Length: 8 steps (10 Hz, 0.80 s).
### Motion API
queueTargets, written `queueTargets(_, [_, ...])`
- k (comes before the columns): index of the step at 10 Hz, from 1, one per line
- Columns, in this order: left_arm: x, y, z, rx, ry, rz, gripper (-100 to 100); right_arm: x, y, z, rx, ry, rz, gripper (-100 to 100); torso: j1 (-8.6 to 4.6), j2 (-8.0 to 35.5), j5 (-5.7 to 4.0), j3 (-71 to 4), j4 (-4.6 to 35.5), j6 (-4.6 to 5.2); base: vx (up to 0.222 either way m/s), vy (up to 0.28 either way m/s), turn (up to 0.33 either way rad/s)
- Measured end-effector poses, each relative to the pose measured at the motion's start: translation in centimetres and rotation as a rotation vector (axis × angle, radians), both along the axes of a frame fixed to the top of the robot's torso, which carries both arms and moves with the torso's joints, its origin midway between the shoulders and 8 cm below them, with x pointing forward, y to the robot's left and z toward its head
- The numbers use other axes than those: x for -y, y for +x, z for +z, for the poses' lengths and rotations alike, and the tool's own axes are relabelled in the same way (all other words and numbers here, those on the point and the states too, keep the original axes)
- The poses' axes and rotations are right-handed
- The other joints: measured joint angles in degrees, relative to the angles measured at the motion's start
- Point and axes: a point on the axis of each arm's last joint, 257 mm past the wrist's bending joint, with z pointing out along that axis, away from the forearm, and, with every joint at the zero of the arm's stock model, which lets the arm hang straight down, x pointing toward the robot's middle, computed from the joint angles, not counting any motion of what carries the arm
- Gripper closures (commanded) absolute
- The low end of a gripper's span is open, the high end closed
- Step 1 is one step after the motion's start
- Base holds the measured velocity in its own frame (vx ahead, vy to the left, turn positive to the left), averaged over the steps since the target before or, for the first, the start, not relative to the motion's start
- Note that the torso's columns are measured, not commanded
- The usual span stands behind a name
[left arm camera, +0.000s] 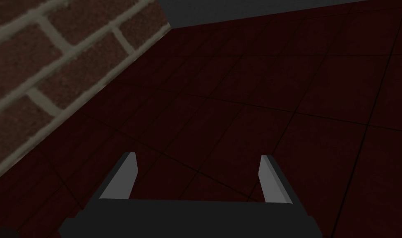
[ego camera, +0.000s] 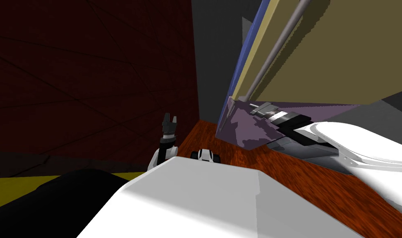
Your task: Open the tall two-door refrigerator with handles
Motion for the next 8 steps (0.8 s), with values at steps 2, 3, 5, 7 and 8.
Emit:
queueTargets(2, [0.0, 0.0, 0.0, 0.0, 0.0, 0.0, 0, -0.8, 1.0, -0.2, -0.002, 0.004, 0.019, 100, 0.15, -0.67, 0.05, -0.43, -0.2, -0.04, -0.02, -0.023, -0.003])
queueTargets(3, [0.0, 0.0, 0.0, 0.0, 0.0, 0.0, 0, -1.4, 1.5, 0.6, 0.017, 0.002, 0.032, 100, 0.25, -0.82, 0.09, -0.54, -0.26, -0.06, -0.159, -0.058, 0.001])
queueTargets(5, [0.0, 0.0, 0.0, 0.0, 0.0, 0.0, 0, -1.5, 2.8, -0.1, -0.005, -0.028, 0.037, 100, -0.01, 0.05, 0.0, 0.03, 0.01, 0.0, -0.186, -0.056, 0.001])
queueTargets(7, [0.0, 0.0, 0.0, 0.0, 0.0, 0.0, 0, -3.0, 3.5, 0.5, 0.002, -0.034, 0.063, 100, 0.34, -0.71, 0.12, -0.45, -0.21, -0.05, -0.01, 0.013, -0.005])
queueTargets(8, [0.0, 0.0, 0.0, 0.0, 0.0, 0.0, 0, -3.4, 3.7, 1.4, 0.02, -0.034, 0.071, 100, 0.31, -0.89, 0.11, -0.58, -0.28, -0.06, -0.157, -0.018, 0.001])
